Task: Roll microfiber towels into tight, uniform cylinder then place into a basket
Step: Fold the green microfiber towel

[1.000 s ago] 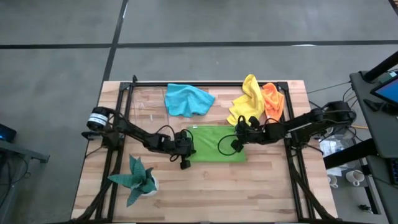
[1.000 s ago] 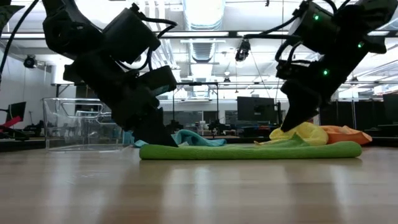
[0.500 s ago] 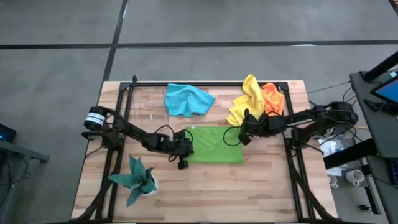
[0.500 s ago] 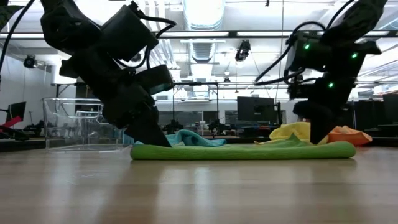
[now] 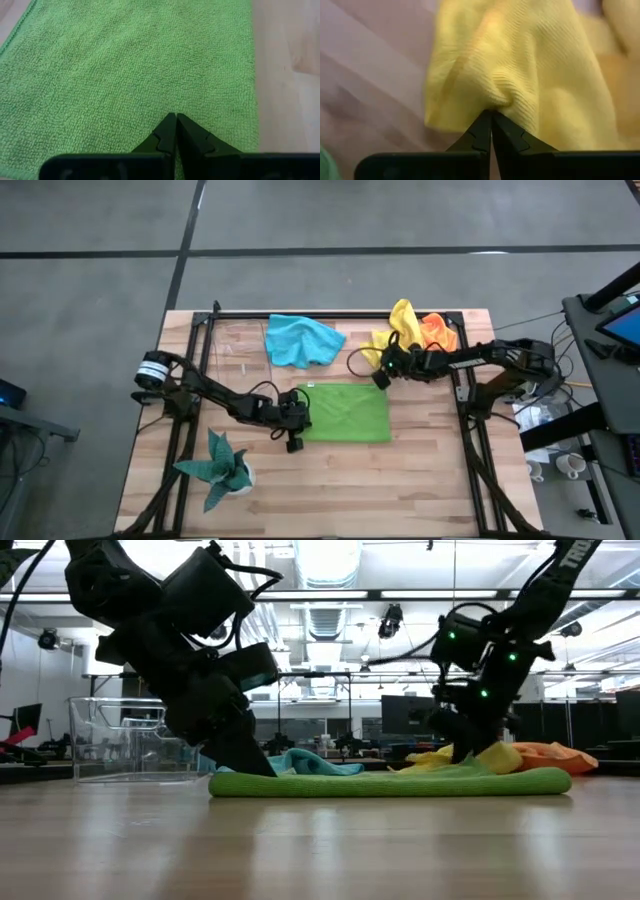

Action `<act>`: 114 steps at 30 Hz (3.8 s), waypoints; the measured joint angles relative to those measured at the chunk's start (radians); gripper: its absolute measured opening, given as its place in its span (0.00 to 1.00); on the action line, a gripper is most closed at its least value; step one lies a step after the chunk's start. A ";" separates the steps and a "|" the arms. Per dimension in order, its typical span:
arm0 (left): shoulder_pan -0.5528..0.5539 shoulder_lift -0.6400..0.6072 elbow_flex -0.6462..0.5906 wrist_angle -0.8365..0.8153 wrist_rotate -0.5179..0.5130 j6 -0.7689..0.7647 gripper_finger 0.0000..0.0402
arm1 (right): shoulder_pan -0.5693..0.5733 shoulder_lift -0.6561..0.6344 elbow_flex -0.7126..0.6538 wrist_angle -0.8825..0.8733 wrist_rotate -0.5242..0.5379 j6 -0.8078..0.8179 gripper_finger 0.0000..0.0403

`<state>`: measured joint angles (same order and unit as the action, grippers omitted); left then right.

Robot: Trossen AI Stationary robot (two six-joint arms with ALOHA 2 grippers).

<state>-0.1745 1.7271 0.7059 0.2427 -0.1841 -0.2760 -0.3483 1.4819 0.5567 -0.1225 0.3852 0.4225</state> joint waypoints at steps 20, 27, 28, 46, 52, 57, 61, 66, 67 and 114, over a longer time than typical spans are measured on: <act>-0.064 -0.101 0.038 -0.055 -0.008 0.178 0.00 | 0.555 -0.434 -0.006 0.003 -0.149 -0.114 0.02; -0.120 -0.172 0.119 -0.344 -0.017 0.132 0.00 | 0.700 -0.382 0.009 0.001 -0.056 -0.092 0.03; -0.123 -0.173 0.144 -0.394 -0.021 0.128 0.00 | 0.707 -0.371 0.018 -0.025 -0.048 -0.080 0.05; -0.137 -0.072 0.303 -0.640 -0.007 0.262 0.42 | 0.723 -0.065 0.150 -0.244 -0.054 -0.139 0.44; -0.140 -0.019 0.307 -0.629 -0.003 0.292 0.44 | 0.724 -0.064 0.150 -0.249 -0.054 -0.142 0.43; -0.140 0.025 0.310 -0.640 -0.003 0.292 0.44 | 0.724 -0.121 0.154 -0.255 -0.052 -0.140 0.41; -0.140 0.041 0.309 -0.648 -0.005 0.290 0.44 | 0.724 -0.165 0.154 -0.253 -0.052 -0.135 0.40; -0.142 0.041 0.306 -0.653 -0.005 0.282 0.43 | 0.724 -0.185 0.154 -0.256 -0.064 -0.135 0.40; -0.142 0.041 0.306 -0.652 -0.004 0.282 0.41 | 0.724 -0.185 0.154 -0.261 -0.077 -0.135 0.40; -0.197 0.014 0.338 -0.660 0.170 0.162 0.00 | 0.884 0.032 0.214 -0.301 -0.349 -0.016 0.02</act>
<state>-0.3714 1.7408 1.0442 -0.4174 -0.0136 -0.1143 0.5353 1.5141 0.7710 -0.4237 0.0362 0.4068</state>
